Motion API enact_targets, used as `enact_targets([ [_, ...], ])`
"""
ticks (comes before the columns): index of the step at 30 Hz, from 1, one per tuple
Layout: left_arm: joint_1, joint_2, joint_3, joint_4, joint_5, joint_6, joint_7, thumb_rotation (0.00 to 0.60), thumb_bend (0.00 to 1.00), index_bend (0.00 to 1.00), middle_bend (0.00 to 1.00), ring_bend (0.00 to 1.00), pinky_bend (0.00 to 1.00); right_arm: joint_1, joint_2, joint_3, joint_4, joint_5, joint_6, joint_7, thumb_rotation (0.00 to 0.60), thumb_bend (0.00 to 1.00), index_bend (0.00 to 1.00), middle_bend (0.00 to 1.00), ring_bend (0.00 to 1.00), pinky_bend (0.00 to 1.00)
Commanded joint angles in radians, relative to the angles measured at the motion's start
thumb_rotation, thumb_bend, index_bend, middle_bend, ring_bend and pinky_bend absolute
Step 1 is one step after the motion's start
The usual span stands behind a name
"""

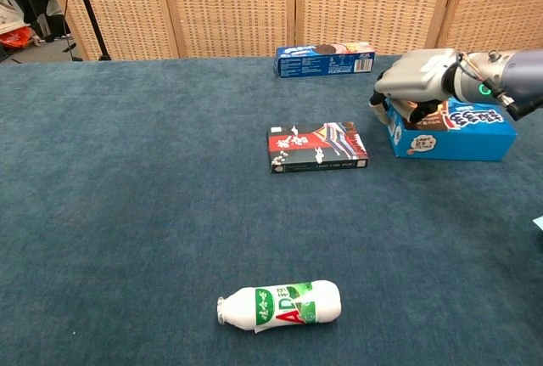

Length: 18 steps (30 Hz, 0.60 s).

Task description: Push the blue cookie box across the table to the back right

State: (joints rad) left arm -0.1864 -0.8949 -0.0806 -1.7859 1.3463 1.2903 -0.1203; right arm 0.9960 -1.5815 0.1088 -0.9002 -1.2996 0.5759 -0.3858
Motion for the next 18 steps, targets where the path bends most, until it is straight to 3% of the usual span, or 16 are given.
enact_targets([
  [1,0.002,0.002,0.002,-0.001,0.005,0.002,-0.005,0.600,0.20,0.00,0.00,0.00,0.00,-0.018,0.013,-0.012,0.002,0.014,-0.003,-0.004,0.600,1.00,0.39,0.31,0.17,0.22],
  [4,0.007,0.006,0.003,-0.004,0.013,0.012,-0.012,0.600,0.20,0.00,0.00,0.00,0.00,-0.052,0.044,-0.040,0.010,0.020,-0.001,-0.014,0.600,1.00,0.39,0.31,0.17,0.22],
  [18,0.010,0.009,0.006,-0.002,0.027,0.019,-0.020,0.600,0.20,0.00,0.00,0.00,0.00,-0.107,0.114,-0.082,-0.050,0.004,0.026,-0.005,0.600,1.00,0.39,0.32,0.17,0.23],
])
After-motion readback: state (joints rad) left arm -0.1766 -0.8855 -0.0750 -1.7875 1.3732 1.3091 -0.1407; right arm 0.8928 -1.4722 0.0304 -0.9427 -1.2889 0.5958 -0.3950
